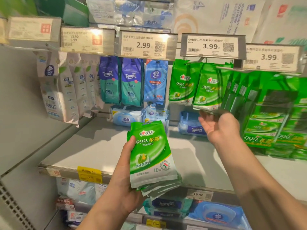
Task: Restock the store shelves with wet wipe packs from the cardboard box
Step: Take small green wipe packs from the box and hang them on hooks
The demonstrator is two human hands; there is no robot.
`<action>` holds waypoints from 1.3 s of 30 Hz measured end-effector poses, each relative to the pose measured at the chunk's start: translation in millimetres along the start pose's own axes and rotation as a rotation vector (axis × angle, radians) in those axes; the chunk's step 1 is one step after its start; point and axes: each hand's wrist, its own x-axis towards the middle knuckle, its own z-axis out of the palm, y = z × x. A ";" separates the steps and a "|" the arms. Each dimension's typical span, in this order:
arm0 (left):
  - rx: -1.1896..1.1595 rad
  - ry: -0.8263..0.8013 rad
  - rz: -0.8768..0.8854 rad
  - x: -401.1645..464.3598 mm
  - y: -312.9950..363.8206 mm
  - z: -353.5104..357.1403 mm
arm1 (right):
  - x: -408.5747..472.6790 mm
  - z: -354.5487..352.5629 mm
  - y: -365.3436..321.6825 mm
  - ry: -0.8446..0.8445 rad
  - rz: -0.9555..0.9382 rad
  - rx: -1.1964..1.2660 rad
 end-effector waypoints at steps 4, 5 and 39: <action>-0.008 -0.013 -0.006 0.9 0.3 0.2 | -22.5 -12.7 7.1 -0.059 0.064 -0.153; -0.007 -0.013 -0.005 1.6 0.1 0.7 | -31.1 -15.2 8.7 -0.081 0.078 -0.186; 0.162 -0.034 -0.058 39.7 -47.8 9.4 | -111.8 -73.4 30.1 -0.375 0.017 -0.946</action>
